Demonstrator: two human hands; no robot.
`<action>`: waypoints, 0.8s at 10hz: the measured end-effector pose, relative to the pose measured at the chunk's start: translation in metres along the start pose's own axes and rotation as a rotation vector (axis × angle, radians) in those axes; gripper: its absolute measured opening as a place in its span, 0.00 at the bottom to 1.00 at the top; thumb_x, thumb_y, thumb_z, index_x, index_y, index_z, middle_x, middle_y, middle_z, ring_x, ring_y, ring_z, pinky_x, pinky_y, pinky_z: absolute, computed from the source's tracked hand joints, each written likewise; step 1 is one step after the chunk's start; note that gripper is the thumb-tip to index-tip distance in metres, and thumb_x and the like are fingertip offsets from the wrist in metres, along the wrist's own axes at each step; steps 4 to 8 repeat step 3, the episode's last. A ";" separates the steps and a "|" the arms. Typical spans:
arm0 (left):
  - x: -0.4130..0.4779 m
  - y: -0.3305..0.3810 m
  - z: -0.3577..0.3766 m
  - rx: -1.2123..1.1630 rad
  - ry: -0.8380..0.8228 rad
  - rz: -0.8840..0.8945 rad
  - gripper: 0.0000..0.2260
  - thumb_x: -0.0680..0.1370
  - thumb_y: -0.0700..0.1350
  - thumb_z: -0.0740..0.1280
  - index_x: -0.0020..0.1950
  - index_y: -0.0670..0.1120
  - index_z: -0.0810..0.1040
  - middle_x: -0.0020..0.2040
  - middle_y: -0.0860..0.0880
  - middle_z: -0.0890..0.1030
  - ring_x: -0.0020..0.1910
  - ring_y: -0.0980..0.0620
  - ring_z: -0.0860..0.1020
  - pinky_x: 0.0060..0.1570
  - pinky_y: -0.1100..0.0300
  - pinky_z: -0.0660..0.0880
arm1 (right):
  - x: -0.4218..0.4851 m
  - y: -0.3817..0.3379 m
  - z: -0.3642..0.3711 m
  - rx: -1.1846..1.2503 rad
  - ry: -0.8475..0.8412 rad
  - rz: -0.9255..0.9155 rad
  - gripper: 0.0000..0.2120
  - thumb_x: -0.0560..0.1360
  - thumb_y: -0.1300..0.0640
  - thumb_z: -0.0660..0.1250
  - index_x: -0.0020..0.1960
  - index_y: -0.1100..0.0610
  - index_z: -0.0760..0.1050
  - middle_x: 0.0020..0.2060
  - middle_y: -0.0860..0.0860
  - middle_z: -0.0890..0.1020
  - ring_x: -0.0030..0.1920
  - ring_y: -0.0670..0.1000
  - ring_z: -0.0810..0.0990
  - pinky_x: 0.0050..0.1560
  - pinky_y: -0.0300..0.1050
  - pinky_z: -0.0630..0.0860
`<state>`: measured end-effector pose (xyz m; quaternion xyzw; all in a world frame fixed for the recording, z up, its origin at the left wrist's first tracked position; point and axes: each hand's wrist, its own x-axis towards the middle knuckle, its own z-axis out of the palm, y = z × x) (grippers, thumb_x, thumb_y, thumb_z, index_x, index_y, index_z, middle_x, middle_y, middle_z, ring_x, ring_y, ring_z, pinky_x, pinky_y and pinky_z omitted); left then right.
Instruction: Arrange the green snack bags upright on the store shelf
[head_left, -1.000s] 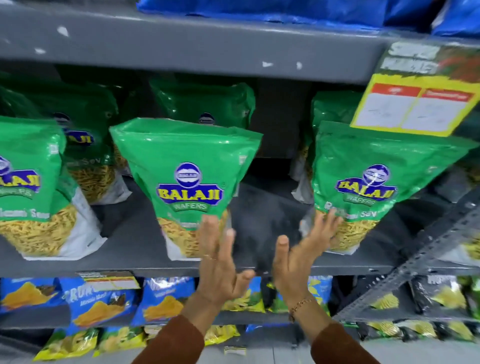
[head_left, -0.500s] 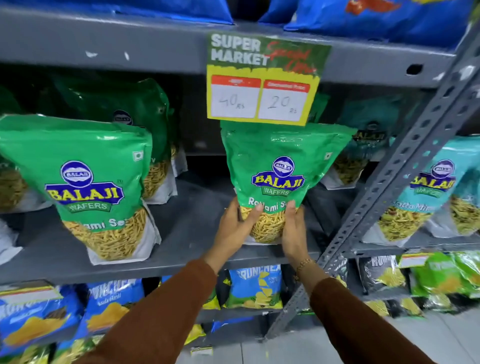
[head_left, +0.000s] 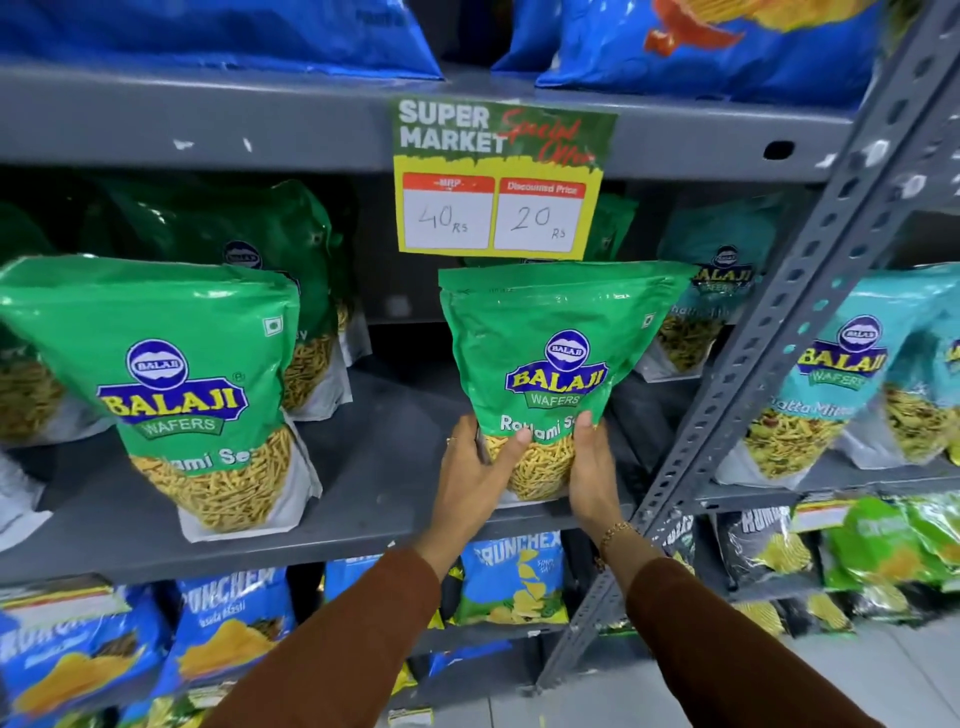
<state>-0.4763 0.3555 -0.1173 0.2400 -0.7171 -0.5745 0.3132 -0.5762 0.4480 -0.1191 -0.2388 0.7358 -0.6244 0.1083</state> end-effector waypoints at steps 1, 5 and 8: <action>-0.016 0.001 -0.021 0.021 -0.062 0.017 0.20 0.67 0.74 0.61 0.55 0.71 0.67 0.57 0.62 0.77 0.57 0.67 0.74 0.58 0.55 0.74 | -0.028 -0.013 0.018 0.001 0.113 0.013 0.33 0.69 0.24 0.48 0.63 0.44 0.66 0.51 0.34 0.76 0.56 0.40 0.76 0.48 0.32 0.67; -0.025 0.008 -0.021 0.041 -0.063 0.049 0.36 0.67 0.77 0.47 0.71 0.64 0.43 0.77 0.58 0.48 0.76 0.55 0.47 0.75 0.44 0.51 | -0.056 -0.021 0.029 -0.125 0.376 -0.116 0.46 0.71 0.26 0.45 0.72 0.63 0.57 0.73 0.61 0.62 0.74 0.56 0.57 0.73 0.58 0.55; -0.025 0.008 -0.021 0.041 -0.063 0.049 0.36 0.67 0.77 0.47 0.71 0.64 0.43 0.77 0.58 0.48 0.76 0.55 0.47 0.75 0.44 0.51 | -0.056 -0.021 0.029 -0.125 0.376 -0.116 0.46 0.71 0.26 0.45 0.72 0.63 0.57 0.73 0.61 0.62 0.74 0.56 0.57 0.73 0.58 0.55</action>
